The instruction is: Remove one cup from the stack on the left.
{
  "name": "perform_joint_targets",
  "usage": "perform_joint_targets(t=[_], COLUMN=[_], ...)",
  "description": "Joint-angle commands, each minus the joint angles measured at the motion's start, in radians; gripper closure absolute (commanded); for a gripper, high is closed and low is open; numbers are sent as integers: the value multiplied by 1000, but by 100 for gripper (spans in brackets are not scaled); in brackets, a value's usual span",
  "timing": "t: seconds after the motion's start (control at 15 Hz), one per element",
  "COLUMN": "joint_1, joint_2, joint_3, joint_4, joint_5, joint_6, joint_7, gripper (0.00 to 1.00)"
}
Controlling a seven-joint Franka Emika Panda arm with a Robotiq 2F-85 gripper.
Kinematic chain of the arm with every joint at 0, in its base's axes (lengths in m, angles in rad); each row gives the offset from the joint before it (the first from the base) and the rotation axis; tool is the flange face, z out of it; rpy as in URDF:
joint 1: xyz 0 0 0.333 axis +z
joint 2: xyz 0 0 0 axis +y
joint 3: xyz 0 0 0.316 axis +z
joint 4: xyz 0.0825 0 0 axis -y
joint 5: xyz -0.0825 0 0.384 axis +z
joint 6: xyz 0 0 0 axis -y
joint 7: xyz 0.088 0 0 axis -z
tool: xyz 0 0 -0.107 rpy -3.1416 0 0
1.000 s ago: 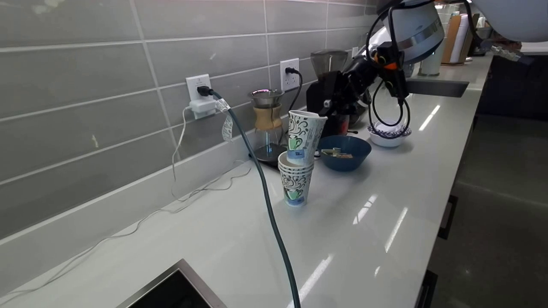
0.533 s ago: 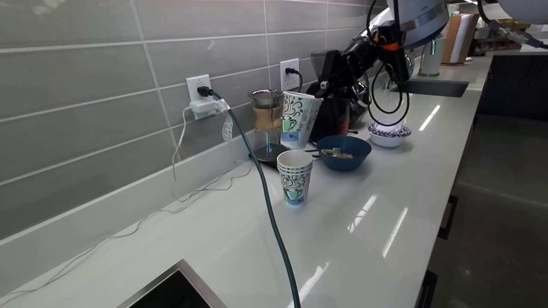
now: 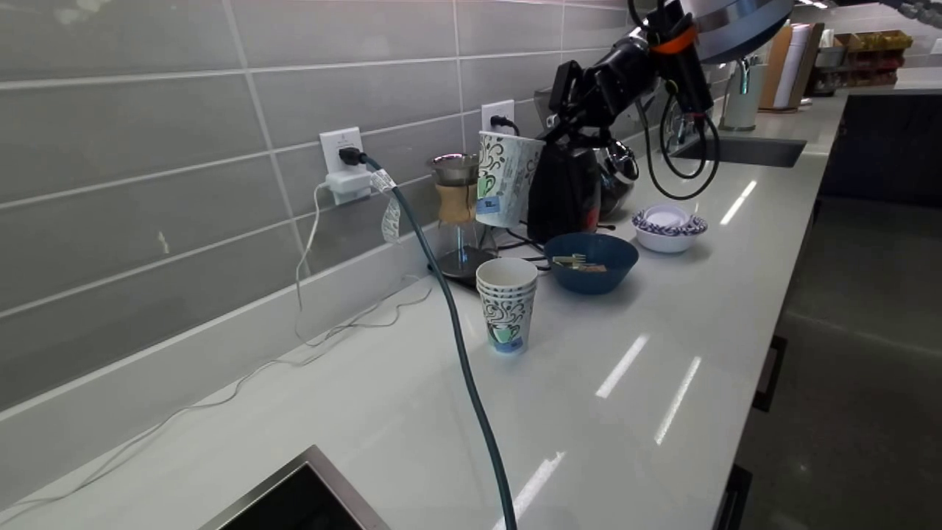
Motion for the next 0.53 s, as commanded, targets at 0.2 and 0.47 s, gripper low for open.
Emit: perform_joint_targets(t=[0.2,0.47], joint_1=[-3,49], joint_2=[-223,-345], joint_3=[-111,-193], joint_4=[-355,-517], joint_5=[149,220], joint_6=[204,349], joint_7=[133,204], gripper=[99,99])
